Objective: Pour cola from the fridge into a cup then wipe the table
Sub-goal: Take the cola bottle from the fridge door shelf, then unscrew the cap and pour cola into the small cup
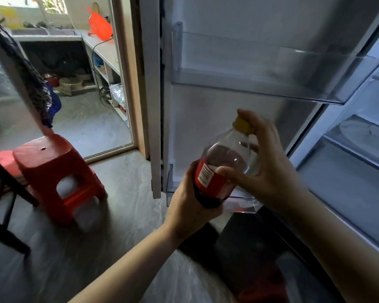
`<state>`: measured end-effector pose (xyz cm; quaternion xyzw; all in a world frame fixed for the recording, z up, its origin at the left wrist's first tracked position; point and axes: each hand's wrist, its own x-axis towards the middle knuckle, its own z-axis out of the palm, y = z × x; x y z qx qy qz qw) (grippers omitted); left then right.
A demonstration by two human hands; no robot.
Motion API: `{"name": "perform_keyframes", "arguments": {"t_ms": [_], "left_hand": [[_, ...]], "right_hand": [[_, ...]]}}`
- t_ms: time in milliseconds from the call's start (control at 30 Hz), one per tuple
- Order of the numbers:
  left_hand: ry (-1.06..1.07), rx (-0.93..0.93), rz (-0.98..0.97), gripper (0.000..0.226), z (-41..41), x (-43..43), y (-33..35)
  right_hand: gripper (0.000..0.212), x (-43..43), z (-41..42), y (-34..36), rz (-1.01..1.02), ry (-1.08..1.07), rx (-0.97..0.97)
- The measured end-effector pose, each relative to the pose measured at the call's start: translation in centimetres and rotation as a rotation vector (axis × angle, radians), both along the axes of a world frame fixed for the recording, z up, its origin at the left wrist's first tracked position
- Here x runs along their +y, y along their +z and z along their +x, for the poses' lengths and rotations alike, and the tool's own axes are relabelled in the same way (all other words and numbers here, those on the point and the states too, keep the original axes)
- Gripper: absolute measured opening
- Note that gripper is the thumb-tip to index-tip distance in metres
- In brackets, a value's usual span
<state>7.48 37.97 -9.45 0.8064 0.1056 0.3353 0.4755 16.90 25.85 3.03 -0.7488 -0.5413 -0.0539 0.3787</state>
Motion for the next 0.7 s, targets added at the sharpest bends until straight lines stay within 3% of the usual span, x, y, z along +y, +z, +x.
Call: {"name": "perform_keyframes", "arguments": {"t_ms": [167, 700], "left_hand": [[0.161, 0.064, 0.003, 0.097, -5.1, 3.9, -0.5], [0.890, 0.178, -0.134, 0.101, -27.1, 15.6, 0.4]], "right_hand": [[0.049, 6.0, -1.9, -0.2, 0.137, 0.091, -0.162], [0.038, 28.0, -20.5, 1.1, 0.157, 0.720, -0.065]]}}
